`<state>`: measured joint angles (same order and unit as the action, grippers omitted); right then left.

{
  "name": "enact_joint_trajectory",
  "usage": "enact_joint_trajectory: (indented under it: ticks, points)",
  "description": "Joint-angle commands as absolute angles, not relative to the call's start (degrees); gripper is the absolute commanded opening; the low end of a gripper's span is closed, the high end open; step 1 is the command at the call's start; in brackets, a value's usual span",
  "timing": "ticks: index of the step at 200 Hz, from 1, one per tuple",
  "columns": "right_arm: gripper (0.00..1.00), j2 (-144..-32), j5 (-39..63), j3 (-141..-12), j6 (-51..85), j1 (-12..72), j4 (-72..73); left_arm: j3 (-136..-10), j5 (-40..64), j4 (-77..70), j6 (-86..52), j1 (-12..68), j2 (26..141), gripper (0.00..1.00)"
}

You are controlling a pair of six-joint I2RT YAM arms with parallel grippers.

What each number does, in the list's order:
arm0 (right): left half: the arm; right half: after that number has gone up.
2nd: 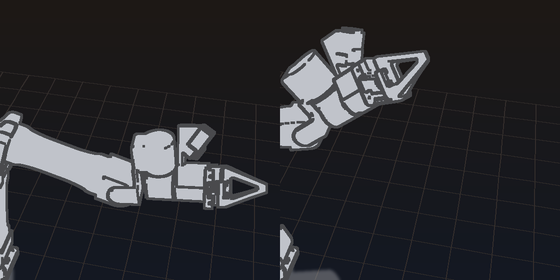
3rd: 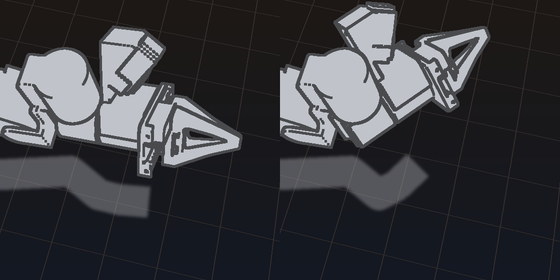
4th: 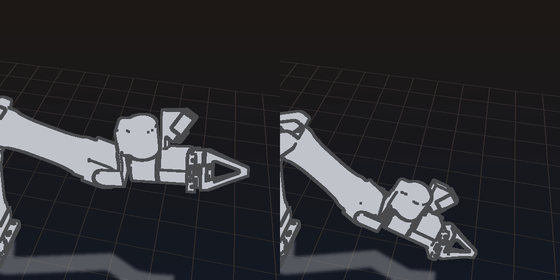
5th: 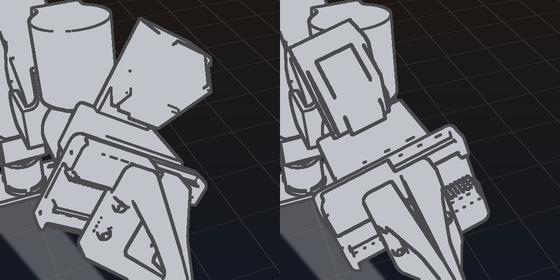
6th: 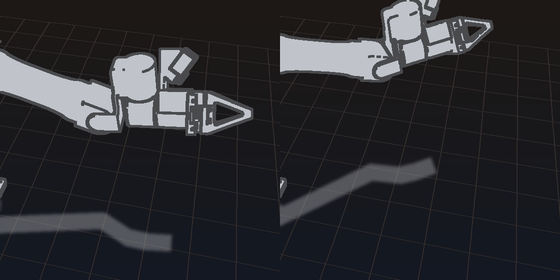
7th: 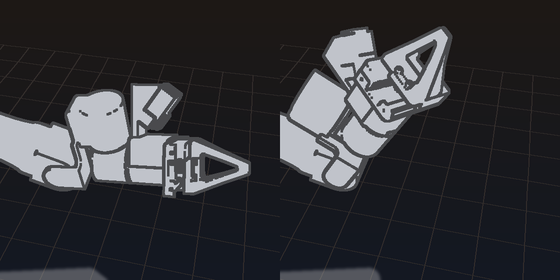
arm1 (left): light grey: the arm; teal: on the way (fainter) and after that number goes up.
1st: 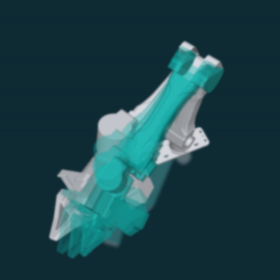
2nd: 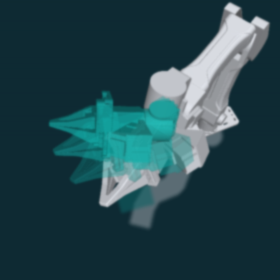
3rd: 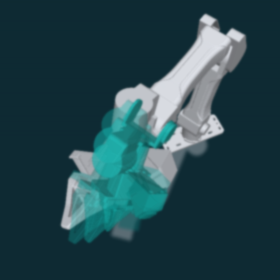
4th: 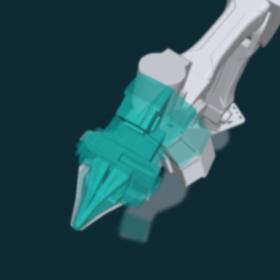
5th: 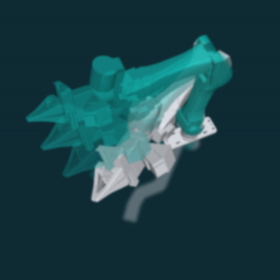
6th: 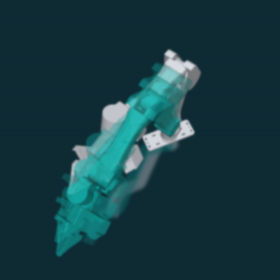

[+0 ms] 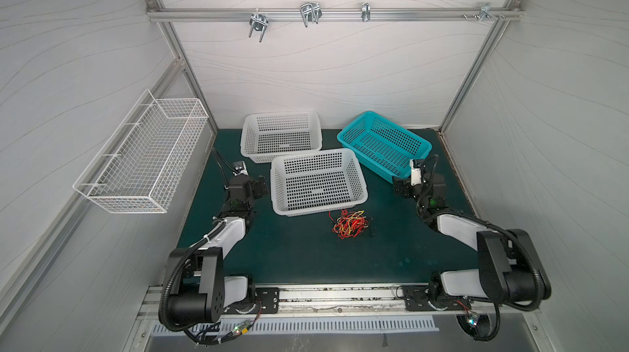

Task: Untangle and sort cables by color
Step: Untie the cable.

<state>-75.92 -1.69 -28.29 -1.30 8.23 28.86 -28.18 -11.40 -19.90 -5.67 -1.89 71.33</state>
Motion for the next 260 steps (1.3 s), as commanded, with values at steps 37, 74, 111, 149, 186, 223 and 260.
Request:
enact_joint_trajectory:
  ticks: [37,74,111,149,186,223,260]
  points:
    - [0.99,-66.96,-7.06,-31.53,1.81,14.81,12.44,-31.58,-11.25,-7.91,-13.10,1.58,61.38,1.00]
    - [0.99,-61.64,-5.08,-33.90,4.88,18.88,3.52,-32.25,-16.14,-3.21,-14.84,10.46,56.74,0.99]
    - [0.97,-57.13,-0.95,-35.46,5.45,23.47,-4.32,-33.40,-16.28,2.47,-17.07,14.80,50.19,0.99]
    - [0.86,-55.46,6.28,-37.25,8.82,26.87,-13.14,-35.37,-10.74,7.58,-17.82,19.47,45.36,0.99]
    - [0.71,-55.81,8.36,-36.96,12.59,31.13,-18.99,-36.83,-5.00,10.04,-17.85,26.07,45.19,0.99]
    - [0.49,-56.04,11.46,-32.67,16.74,32.84,-14.86,-35.06,-3.39,6.09,-16.75,35.27,48.03,0.99]
    - [0.40,-59.04,10.90,-30.65,18.70,34.33,-8.43,-34.36,-4.57,1.87,-16.94,42.69,52.79,0.99]
